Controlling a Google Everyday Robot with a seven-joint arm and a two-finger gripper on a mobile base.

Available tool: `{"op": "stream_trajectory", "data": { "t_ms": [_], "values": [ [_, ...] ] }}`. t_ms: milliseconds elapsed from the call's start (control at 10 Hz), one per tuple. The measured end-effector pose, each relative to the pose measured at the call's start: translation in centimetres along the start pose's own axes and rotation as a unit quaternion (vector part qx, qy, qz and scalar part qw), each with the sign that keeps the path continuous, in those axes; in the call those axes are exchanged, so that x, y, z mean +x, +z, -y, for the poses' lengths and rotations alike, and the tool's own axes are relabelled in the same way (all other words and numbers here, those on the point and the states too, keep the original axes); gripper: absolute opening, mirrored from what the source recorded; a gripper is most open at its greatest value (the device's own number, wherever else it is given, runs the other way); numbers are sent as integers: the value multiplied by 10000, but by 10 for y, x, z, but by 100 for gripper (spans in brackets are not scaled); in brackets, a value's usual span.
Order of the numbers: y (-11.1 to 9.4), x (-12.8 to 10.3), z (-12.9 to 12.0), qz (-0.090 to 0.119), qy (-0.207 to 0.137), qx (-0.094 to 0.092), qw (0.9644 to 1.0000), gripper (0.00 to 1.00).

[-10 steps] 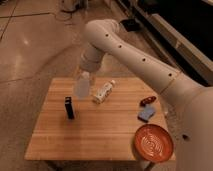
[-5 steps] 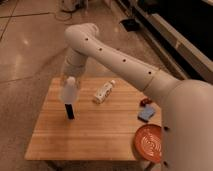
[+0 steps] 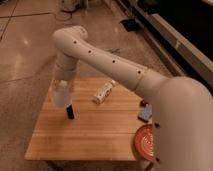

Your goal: Place the ceramic cup over the eraser

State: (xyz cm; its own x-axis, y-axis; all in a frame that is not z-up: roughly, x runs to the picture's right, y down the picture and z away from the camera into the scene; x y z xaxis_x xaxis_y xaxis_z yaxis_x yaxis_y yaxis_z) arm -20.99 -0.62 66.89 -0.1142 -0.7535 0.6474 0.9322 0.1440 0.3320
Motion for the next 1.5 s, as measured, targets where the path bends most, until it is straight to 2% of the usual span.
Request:
{"op": "stream_trajectory", "data": {
  "t_ms": [500, 900, 1300, 1400, 1500],
  "values": [
    [13, 12, -18, -111, -32, -350, 9993, 0],
    [21, 14, -20, -137, -48, -468, 9988, 0],
    [44, 10, -15, -113, -121, -608, 9980, 0],
    [53, 11, -15, -137, -139, -663, 9976, 3],
    [61, 11, -15, -163, -145, -701, 9973, 10]
  ]
}}
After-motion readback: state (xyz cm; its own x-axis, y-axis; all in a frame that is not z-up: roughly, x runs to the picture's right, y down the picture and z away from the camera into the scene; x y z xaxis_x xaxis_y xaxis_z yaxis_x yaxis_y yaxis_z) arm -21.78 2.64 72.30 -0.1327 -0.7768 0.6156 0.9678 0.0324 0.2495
